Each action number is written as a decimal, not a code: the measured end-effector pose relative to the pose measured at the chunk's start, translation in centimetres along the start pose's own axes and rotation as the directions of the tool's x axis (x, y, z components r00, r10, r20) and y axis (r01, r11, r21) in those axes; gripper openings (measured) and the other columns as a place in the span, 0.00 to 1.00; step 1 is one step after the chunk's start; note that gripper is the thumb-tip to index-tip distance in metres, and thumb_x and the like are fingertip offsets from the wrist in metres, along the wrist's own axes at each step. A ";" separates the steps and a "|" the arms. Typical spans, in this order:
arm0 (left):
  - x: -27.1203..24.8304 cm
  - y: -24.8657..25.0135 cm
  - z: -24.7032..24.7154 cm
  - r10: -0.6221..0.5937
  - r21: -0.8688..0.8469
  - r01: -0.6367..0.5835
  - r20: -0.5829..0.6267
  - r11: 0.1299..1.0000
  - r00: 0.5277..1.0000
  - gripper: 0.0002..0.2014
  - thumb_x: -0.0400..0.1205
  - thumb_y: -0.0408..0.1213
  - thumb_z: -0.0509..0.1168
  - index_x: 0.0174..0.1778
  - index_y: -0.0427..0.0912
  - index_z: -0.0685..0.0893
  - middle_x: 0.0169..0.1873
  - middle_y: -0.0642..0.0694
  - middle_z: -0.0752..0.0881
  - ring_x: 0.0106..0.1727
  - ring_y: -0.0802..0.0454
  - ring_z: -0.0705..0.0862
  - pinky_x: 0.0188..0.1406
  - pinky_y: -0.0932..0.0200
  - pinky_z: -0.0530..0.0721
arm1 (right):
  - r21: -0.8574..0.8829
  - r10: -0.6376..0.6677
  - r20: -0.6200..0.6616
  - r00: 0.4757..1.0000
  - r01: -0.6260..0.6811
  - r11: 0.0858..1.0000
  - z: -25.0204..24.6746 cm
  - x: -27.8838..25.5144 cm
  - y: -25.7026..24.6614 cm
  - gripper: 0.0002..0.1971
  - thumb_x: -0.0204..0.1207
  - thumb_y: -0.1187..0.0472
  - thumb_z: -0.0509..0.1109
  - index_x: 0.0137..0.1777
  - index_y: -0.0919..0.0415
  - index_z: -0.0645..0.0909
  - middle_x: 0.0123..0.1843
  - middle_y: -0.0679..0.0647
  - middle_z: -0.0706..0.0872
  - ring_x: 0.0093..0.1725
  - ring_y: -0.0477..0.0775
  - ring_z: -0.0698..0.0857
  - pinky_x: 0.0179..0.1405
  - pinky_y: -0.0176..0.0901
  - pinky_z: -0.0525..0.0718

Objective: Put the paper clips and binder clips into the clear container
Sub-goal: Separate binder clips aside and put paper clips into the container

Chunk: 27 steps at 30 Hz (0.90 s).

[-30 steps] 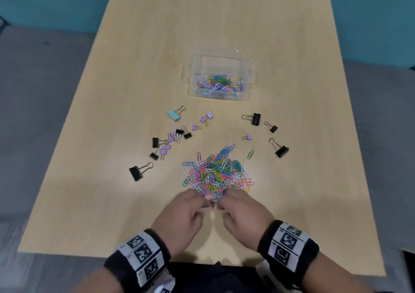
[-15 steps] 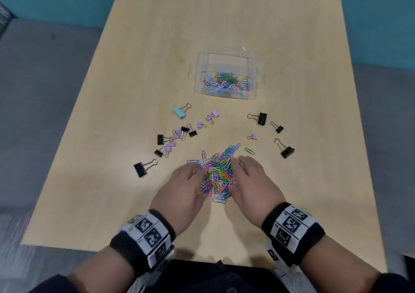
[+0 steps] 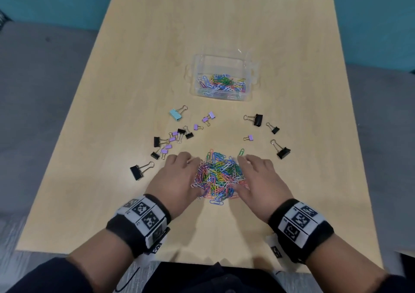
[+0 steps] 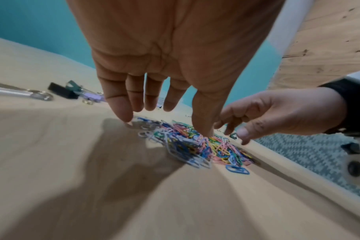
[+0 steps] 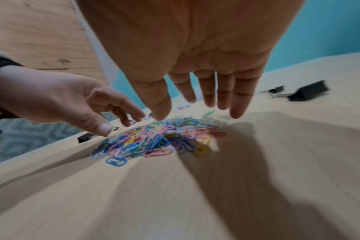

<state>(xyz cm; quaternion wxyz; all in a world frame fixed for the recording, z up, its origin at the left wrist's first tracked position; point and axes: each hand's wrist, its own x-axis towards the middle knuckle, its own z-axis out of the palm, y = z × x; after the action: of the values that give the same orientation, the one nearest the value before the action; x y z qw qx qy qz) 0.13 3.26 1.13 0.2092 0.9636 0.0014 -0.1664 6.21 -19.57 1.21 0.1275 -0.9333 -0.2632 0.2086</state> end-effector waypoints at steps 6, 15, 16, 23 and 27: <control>1.1 2.2 1.1 0.023 0.069 -0.025 0.032 0.997 0.999 0.36 0.71 0.51 0.71 0.75 0.51 0.65 0.63 0.47 0.71 0.59 0.44 0.67 0.55 0.49 0.79 | -0.135 0.020 0.071 0.997 -0.010 0.991 0.7 1.3 -2.1 0.43 0.68 0.42 0.73 0.80 0.49 0.57 0.71 0.56 0.69 0.62 0.62 0.69 0.54 0.57 0.81; 3.1 2.5 1.3 -0.012 0.003 0.013 -0.052 1.000 0.999 0.11 0.78 0.34 0.63 0.57 0.43 0.80 0.53 0.43 0.76 0.49 0.43 0.72 0.45 0.49 0.77 | -0.150 0.003 0.107 0.994 0.013 0.989 0.2 2.6 -2.6 0.24 0.67 0.61 0.78 0.61 0.58 0.72 0.56 0.58 0.74 0.52 0.61 0.71 0.41 0.55 0.80; 3.3 2.5 1.3 -0.010 -0.002 0.010 -0.060 1.000 0.998 0.11 0.78 0.32 0.62 0.55 0.43 0.81 0.51 0.43 0.76 0.47 0.43 0.73 0.42 0.49 0.77 | -0.143 -0.001 0.099 0.995 0.015 0.990 0.1 2.6 -2.6 0.23 0.66 0.64 0.78 0.59 0.58 0.72 0.54 0.58 0.74 0.50 0.61 0.71 0.39 0.55 0.78; 3.6 2.4 0.8 -0.083 -0.120 0.074 -0.077 0.990 0.994 0.06 0.77 0.27 0.61 0.41 0.41 0.82 0.41 0.44 0.76 0.37 0.42 0.77 0.33 0.52 0.77 | -0.096 -0.007 0.023 1.000 0.009 0.995 -0.3 2.9 -2.6 0.15 0.66 0.75 0.67 0.48 0.59 0.73 0.45 0.58 0.74 0.38 0.56 0.64 0.33 0.48 0.63; 3.6 2.5 0.1 -0.136 -0.226 0.123 -0.042 0.966 0.990 0.07 0.76 0.28 0.62 0.38 0.43 0.83 0.40 0.47 0.77 0.37 0.44 0.80 0.35 0.52 0.79 | 0.006 0.050 0.055 0.997 -0.051 0.999 -0.9 3.1 -2.6 0.10 0.72 0.73 0.62 0.44 0.56 0.69 0.42 0.54 0.70 0.36 0.59 0.67 0.29 0.45 0.59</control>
<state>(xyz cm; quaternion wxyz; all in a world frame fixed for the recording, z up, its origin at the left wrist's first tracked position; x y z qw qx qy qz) 3.68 0.72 0.88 0.3043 0.9363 0.0890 -0.1510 7.83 -15.81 1.88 0.1184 -0.9330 -0.2421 0.2384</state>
